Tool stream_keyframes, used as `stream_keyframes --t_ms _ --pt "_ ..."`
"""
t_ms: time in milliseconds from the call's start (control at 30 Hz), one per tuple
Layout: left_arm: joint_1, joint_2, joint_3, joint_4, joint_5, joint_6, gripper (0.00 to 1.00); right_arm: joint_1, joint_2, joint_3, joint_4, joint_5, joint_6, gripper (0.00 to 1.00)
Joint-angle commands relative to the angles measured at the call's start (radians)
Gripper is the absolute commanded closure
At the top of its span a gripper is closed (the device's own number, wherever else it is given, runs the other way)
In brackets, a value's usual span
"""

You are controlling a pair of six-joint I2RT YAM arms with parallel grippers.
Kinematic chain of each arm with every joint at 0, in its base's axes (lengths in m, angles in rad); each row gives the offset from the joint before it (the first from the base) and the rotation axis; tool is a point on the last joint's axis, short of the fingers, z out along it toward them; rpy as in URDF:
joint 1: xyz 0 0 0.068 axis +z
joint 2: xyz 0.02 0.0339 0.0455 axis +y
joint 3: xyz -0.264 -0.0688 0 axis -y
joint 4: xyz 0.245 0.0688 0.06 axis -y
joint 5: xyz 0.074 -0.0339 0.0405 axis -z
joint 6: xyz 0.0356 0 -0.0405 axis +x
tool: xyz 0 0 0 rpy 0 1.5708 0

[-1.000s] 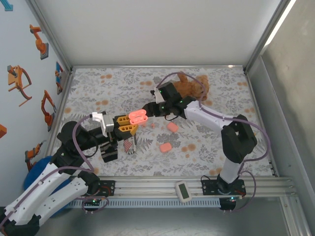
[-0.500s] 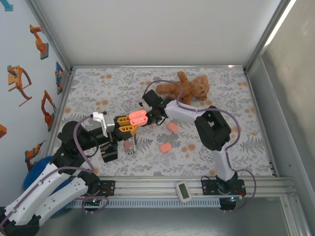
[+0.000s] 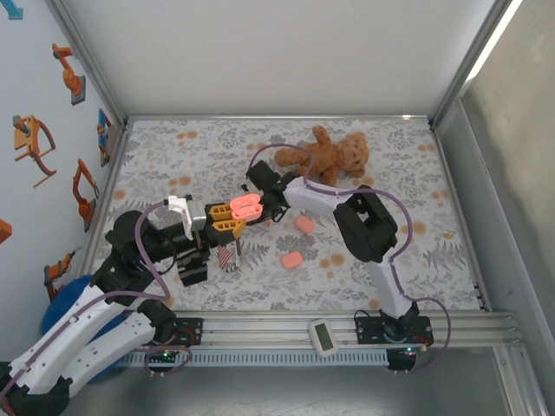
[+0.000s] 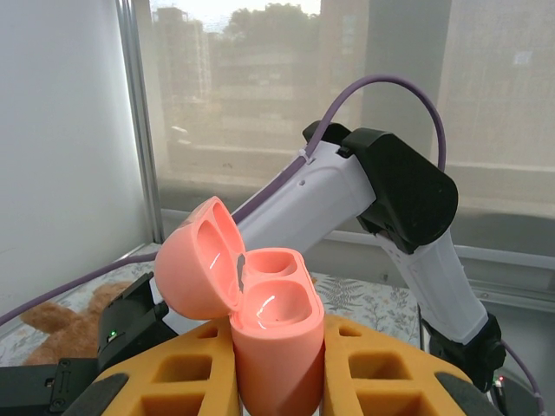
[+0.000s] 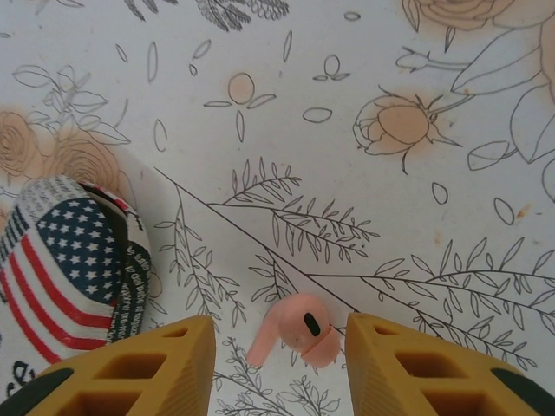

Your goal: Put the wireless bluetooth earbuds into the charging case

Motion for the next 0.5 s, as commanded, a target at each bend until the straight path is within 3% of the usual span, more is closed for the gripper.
stream_keyframes --t_ms 0,467 --pt "-0.003 0.002 0.034 0.028 0.005 0.011 1.00 0.007 0.022 0.030 -0.037 0.011 -0.013 0.59" --pt "-0.003 0.011 0.036 0.028 0.007 0.013 1.00 0.012 0.054 0.049 -0.060 0.021 -0.020 0.65"
